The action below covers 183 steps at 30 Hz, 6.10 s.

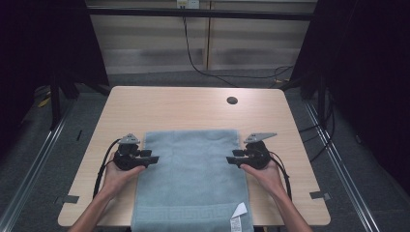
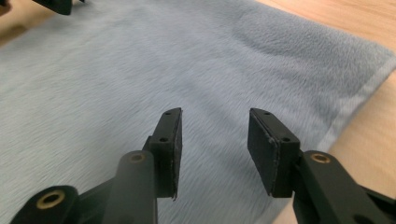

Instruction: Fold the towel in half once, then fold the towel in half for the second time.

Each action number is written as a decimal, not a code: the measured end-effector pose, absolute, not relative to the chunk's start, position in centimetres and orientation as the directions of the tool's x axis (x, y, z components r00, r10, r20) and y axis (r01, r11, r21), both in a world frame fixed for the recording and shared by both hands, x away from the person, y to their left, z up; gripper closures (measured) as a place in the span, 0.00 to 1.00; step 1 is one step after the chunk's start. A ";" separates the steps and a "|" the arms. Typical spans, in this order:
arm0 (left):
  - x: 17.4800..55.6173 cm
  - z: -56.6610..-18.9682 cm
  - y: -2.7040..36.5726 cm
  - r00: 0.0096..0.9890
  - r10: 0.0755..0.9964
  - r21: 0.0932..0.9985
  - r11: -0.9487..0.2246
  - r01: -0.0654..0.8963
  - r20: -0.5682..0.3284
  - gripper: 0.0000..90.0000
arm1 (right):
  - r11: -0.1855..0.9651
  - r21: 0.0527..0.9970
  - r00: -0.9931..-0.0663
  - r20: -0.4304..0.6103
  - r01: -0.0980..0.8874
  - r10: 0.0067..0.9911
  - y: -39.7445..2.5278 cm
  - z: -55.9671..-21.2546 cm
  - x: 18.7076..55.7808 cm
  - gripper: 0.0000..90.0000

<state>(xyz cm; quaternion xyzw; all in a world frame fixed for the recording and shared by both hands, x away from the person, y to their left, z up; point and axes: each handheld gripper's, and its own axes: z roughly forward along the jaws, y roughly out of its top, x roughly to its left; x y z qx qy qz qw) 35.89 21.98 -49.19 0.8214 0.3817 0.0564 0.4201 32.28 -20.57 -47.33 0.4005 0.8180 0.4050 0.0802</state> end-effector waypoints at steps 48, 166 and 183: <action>29.0 -49.1 21.8 0.777 0.551 0.716 -0.405 0.569 -0.306 0.52 | 0.431 0.659 -0.714 0.237 0.617 0.659 -21.1 -48.7 25.7 0.50; 35.4 -38.8 23.4 0.806 0.574 0.895 -0.270 0.354 -0.146 0.93 | 0.217 0.877 -0.687 0.160 0.429 0.709 -26.1 -37.3 33.4 0.95; 31.1 -41.1 23.4 0.835 0.523 0.873 -0.312 0.375 -0.172 0.93 | 0.233 0.855 -0.710 0.200 0.463 0.675 -26.9 -40.9 27.9 0.94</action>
